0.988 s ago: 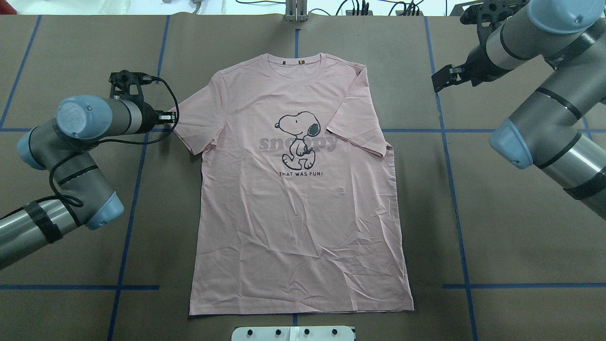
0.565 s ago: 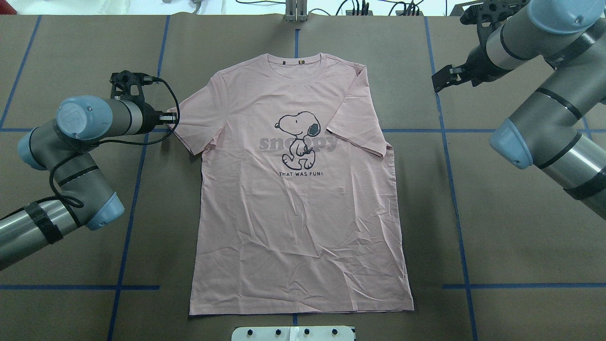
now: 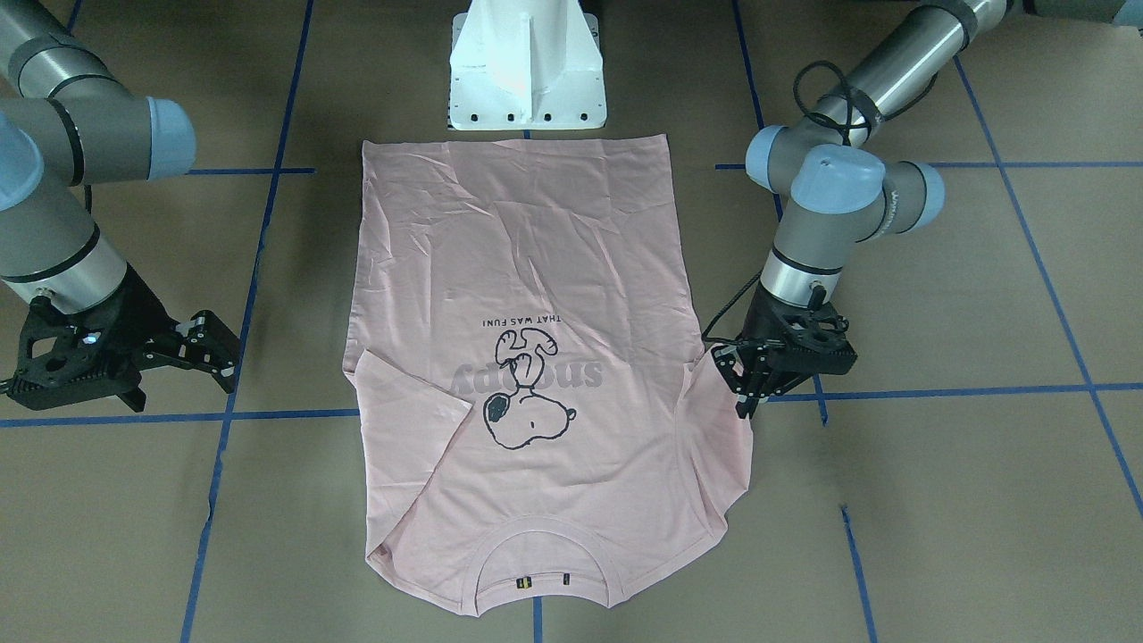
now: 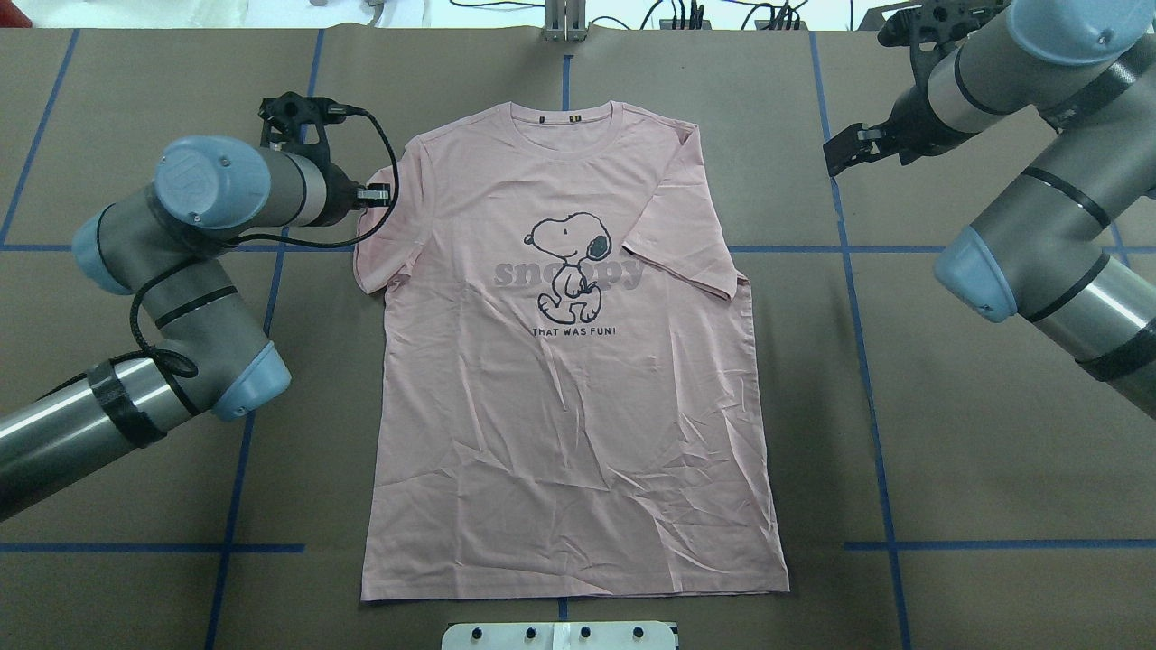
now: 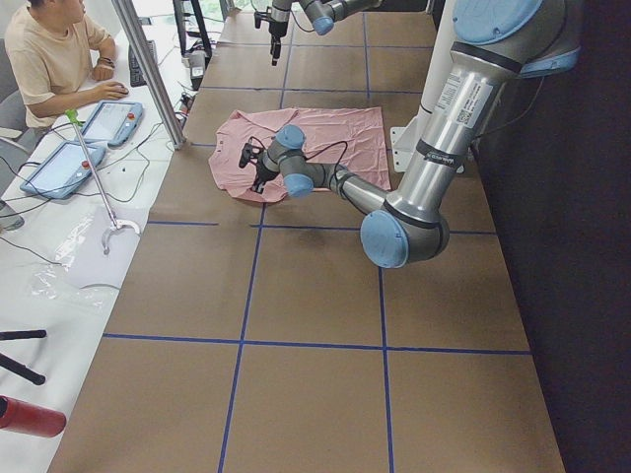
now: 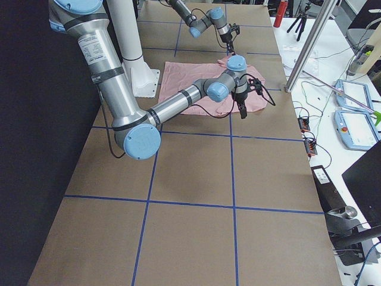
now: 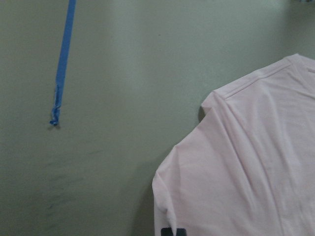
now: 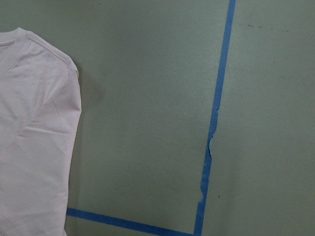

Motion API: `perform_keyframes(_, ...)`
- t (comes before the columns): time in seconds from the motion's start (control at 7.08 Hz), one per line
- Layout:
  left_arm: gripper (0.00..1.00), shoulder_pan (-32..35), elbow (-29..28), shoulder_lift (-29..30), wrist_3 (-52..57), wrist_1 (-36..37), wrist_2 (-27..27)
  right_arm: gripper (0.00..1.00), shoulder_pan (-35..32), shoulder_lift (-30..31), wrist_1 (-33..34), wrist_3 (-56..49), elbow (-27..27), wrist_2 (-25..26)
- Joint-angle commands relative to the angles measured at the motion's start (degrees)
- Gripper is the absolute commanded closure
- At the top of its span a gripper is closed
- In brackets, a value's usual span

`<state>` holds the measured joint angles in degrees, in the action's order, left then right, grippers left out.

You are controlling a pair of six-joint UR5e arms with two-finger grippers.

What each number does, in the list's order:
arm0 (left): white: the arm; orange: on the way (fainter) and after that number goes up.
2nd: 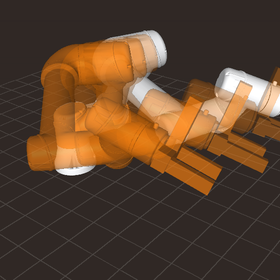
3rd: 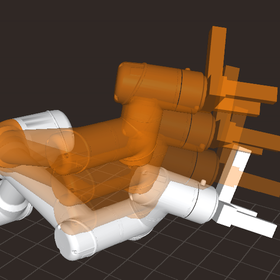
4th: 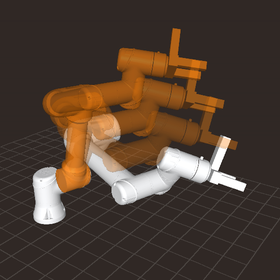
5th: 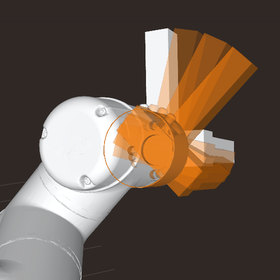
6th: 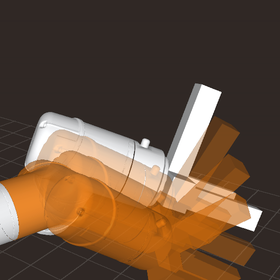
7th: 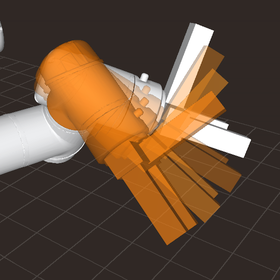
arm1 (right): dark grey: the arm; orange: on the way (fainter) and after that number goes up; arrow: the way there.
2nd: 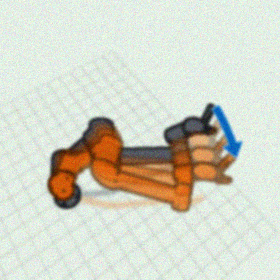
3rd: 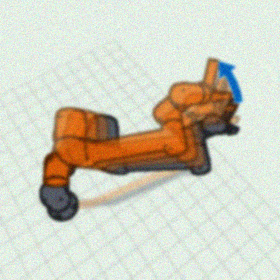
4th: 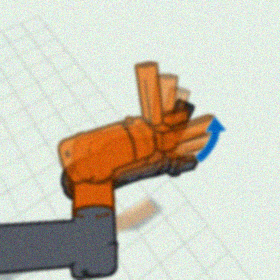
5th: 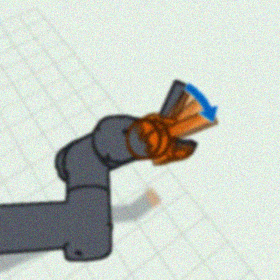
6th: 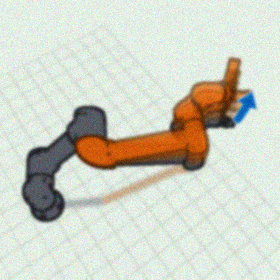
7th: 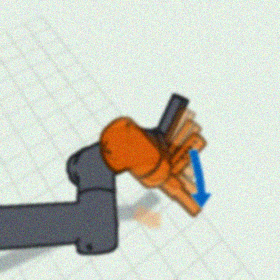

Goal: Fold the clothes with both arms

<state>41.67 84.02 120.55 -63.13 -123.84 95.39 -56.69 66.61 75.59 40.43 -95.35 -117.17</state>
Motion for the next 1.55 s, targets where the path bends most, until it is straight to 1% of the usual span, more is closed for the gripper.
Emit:
perform_keyframes(0.0, 1.0, -3.41, -1.22, 7.73, -6.8, 8.06, -0.29, 0.0, 0.0, -0.07, 0.0, 0.0, -0.01, 0.01)
perform_keyframes(0.14, 1.0, -4.13, -3.93, 11.16, -8.05, 10.18, -1.77, 0.0, 0.0, -0.07, 0.0, 0.0, 0.08, 0.01)
perform_keyframes(0.28, 1.0, -4.66, -7.52, 13.63, -8.32, 10.2, -3.01, 0.0, 0.0, -0.07, 0.09, 0.0, 0.17, 0.01)
perform_keyframes(0.42, 1.0, -4.66, -9.13, 14.09, -8.06, 10.03, -3.11, 0.0, 0.09, -0.07, 0.09, 0.0, 0.17, 0.01)
perform_keyframes(0.56, 0.35, -4.66, -9.32, 13.31, -7.19, 9.68, -3.19, 0.0, 0.09, -0.07, 0.0, 0.0, 0.17, 0.01)
perform_keyframes(0.71, 0.0, -4.66, -8.53, 11.91, -5.7, 9.24, -3.37, 0.0, 0.17, -0.16, 0.0, -0.08, 0.08, 0.01)
perform_keyframes(0.85, 0.0, -4.66, -6.18, 11.81, -3.6, 9.32, -2.85, 0.0, 0.26, -0.25, 0.0, 0.18, -0.09, 0.01)
perform_keyframes(0.99, 0.0, -4.58, -1.63, 10.59, 0.51, 9.93, -2.67, 0.0, 1.39, -0.16, 0.0, 4.44, -1.84, 0.01)
perform_keyframes(1.13, 0.0, -4.66, 3.64, 7.19, 0.73, 9.94, -1.1, 0.0, 3.76, 0.01, 0.17, 10.49, -4.98, 0.97)
perform_keyframes(1.27, 0.0, -4.84, 9.78, 3.06, 0.56, 9.76, 1.09, 0.0, 8.39, 1.84, 0.26, 18.12, -8.84, 4.28)
perform_keyframes(1.41, 0.0, -6.41, 15.5, -0.46, -1.1, 9.59, 1.2, 0.0, 13.48, 4.21, 0.87, 22.81, -14.28, 8.32)
